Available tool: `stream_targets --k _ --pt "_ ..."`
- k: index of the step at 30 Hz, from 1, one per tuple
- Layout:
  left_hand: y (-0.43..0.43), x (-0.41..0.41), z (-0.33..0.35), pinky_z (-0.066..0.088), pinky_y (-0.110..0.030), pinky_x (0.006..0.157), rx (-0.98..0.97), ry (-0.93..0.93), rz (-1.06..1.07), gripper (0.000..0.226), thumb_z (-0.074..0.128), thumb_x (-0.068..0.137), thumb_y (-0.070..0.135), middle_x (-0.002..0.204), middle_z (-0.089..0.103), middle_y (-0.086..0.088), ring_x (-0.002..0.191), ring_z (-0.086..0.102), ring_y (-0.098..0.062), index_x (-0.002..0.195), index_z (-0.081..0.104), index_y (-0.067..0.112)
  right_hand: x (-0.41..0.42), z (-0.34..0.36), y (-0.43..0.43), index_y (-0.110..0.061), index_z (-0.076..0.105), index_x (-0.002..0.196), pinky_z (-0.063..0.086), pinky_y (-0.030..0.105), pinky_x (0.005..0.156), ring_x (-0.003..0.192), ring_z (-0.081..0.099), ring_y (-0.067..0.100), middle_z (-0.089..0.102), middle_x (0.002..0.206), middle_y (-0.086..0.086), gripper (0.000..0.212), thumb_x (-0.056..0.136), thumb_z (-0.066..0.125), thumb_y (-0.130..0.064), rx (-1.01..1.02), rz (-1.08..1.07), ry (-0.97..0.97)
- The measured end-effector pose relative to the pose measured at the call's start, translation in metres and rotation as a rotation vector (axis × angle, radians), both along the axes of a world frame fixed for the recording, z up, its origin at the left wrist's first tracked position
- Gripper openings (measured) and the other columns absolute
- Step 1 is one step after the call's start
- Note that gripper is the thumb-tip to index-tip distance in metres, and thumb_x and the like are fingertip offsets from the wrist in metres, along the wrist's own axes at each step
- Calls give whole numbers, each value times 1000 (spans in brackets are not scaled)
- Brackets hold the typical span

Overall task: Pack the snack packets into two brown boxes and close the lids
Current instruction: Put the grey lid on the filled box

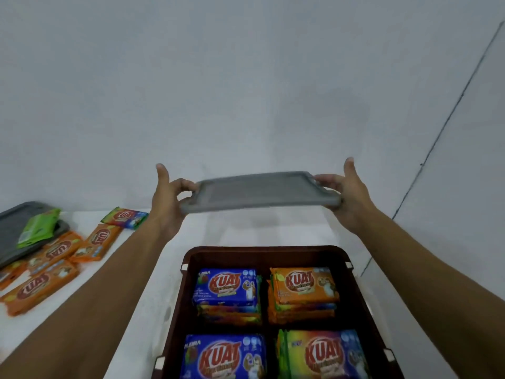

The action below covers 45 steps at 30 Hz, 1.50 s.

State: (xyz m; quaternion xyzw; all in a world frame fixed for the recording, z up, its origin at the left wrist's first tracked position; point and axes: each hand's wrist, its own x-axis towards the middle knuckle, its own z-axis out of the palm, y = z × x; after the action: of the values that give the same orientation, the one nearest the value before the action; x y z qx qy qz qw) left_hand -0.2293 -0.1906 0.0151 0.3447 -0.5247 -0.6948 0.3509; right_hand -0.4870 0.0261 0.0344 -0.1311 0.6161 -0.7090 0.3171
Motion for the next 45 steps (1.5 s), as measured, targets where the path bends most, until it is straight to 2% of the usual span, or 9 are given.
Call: stream_targets --k 3,6,9,13,19,27,36,42,45 --pt "25 8 6 40 -30 59 -214 -139 56 40 50 97 46 75 54 -1 67 50 -18 71 48 15 16 6 24 -7 62 108 53 34 76 84 64 20 66 96 9 28 98 55 -33 2 59 18" --pt "54 14 5 48 -29 63 -377 -237 131 17 59 95 28 91 61 -2 79 59 -17 100 51 13 33 -2 41 -11 60 115 57 41 81 92 68 25 69 105 12 24 95 61 -23 107 64 142" --pt "81 26 2 49 -30 69 -447 -379 90 33 54 96 24 100 60 4 88 61 -14 127 43 24 50 -12 60 -21 55 126 57 40 82 94 66 24 66 109 6 30 96 57 -23 258 18 352" --pt "100 45 -10 46 -33 81 -630 -609 57 40 53 94 27 105 59 0 94 58 -21 132 40 27 62 -26 82 -23 57 125 54 38 86 95 63 21 64 111 3 34 92 59 -27 399 -8 566" --pt "114 69 -26 41 -46 103 -610 -807 10 45 62 87 37 130 42 -13 120 43 -32 127 48 21 79 -48 112 -20 59 128 48 28 70 95 63 21 65 114 9 41 89 64 -35 504 94 550" --pt "126 102 -29 54 -42 81 -278 -650 -181 55 60 93 43 128 52 2 109 59 -24 142 35 43 99 -52 135 -45 41 137 53 36 77 101 63 17 59 124 -7 49 91 56 -54 521 224 434" --pt "124 103 -39 50 -52 95 -147 -570 -84 66 70 87 32 143 45 -9 115 54 -30 143 36 26 104 -58 130 -24 39 142 53 27 50 84 68 24 61 122 12 70 83 75 -28 420 103 243" --pt "96 94 -25 48 -42 93 -327 -713 84 70 73 85 34 139 50 -13 117 54 -32 141 37 14 110 -57 85 -17 38 139 54 46 89 103 62 29 55 130 14 73 79 79 -30 435 36 281" --pt "85 91 -14 44 -38 83 -596 -903 174 52 70 86 36 124 61 -16 108 58 -32 124 54 4 113 -51 59 -14 38 134 47 42 95 115 55 31 51 134 12 74 77 78 -41 543 11 469"
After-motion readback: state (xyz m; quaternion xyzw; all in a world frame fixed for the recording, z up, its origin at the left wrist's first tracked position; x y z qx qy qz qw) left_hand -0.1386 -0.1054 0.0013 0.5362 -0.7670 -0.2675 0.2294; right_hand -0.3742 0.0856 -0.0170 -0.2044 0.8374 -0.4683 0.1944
